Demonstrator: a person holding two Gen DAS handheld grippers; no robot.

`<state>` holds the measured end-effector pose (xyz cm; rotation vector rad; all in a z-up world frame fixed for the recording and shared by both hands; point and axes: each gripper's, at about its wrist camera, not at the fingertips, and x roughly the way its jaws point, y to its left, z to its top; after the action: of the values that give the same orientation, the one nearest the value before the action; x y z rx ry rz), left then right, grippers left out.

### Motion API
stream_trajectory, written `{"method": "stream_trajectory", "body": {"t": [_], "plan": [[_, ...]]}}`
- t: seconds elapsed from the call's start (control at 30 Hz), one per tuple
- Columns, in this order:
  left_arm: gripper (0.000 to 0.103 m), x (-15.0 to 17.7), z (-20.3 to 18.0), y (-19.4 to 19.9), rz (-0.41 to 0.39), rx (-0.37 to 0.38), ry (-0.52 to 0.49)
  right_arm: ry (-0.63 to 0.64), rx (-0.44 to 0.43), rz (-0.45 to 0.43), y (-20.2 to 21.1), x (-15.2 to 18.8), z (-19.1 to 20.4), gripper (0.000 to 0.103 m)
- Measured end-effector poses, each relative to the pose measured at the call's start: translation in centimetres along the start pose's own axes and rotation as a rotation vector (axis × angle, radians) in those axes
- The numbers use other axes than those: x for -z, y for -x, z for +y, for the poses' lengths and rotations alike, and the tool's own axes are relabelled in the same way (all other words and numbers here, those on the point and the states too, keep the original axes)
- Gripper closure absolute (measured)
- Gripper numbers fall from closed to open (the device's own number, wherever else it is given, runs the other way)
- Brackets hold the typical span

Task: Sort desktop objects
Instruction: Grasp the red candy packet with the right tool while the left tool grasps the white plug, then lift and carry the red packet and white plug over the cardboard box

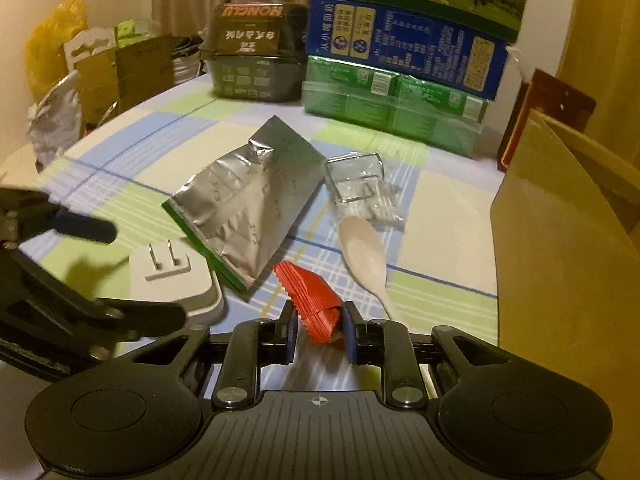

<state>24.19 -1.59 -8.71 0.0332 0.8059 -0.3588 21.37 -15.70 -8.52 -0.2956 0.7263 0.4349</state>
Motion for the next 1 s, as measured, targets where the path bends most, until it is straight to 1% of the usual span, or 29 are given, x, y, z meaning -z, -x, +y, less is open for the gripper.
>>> {"method": "stream_trajectory", "body": {"t": [0.1, 0.13, 0.2, 0.23, 0.27, 0.3, 0.33, 0.37, 0.43, 0.5, 0.7, 0.8, 0.9, 1.0], "plan": [[0.002, 0.0, -0.8, -0.9, -0.01, 0.009, -0.066, 0.033, 0.005, -0.002, 0.0, 0.2, 0.3, 0.082], [0.004, 0.0, -1.0, -1.1, -0.014, 0.011, -0.082, 0.038, 0.005, -0.001, -0.1, 0.3, 0.3, 0.082], [0.008, 0.0, -1.3, -1.6, -0.008, 0.015, -0.105, 0.064, 0.004, 0.012, -0.3, 0.4, 0.5, 0.079], [0.013, 0.0, -1.3, -1.9, -0.002, 0.017, -0.116, 0.074, 0.002, 0.02, -0.4, 0.5, 0.6, 0.077], [0.018, 0.0, -1.3, -2.1, 0.005, 0.017, -0.122, 0.077, -0.003, 0.023, -0.5, 0.6, 0.6, 0.071], [0.022, 0.1, -1.4, -2.3, 0.013, 0.014, -0.126, 0.073, -0.011, 0.026, -0.5, 0.6, 0.7, 0.063], [0.032, 0.1, -1.3, -2.4, 0.021, 0.013, -0.125, 0.067, -0.014, 0.027, -0.4, 0.6, 0.7, 0.058], [0.037, 0.1, -1.2, -2.5, 0.03, 0.015, -0.12, 0.056, -0.02, 0.023, -0.3, 0.6, 0.6, 0.05], [0.039, 0.2, -1.0, -2.3, 0.035, 0.005, -0.114, 0.025, -0.042, 0.014, -0.1, 0.5, 0.3, 0.044], [0.039, 0.3, -0.9, -1.9, 0.043, -0.016, -0.123, -0.009, -0.062, 0.009, 0.1, 0.3, 0.0, 0.042], [0.039, 0.9, 0.2, -0.4, 0.035, -0.059, -0.108, -0.013, -0.087, 0.019, -0.6, -0.3, -0.4, 0.04], [0.039, 0.9, 0.8, -0.3, 0.033, -0.055, -0.087, 0.019, -0.101, 0.039, -1.5, -0.3, -0.6, 0.039], [0.039, 1.1, 0.8, -0.5, 0.047, -0.054, -0.097, 0.012, -0.136, 0.069, -2.5, -0.2, -0.8, 0.037], [0.039, 1.1, 0.7, -0.6, 0.048, -0.05, -0.102, 0.011, -0.144, 0.07, -2.6, 0.0, -0.6, 0.037]]}}
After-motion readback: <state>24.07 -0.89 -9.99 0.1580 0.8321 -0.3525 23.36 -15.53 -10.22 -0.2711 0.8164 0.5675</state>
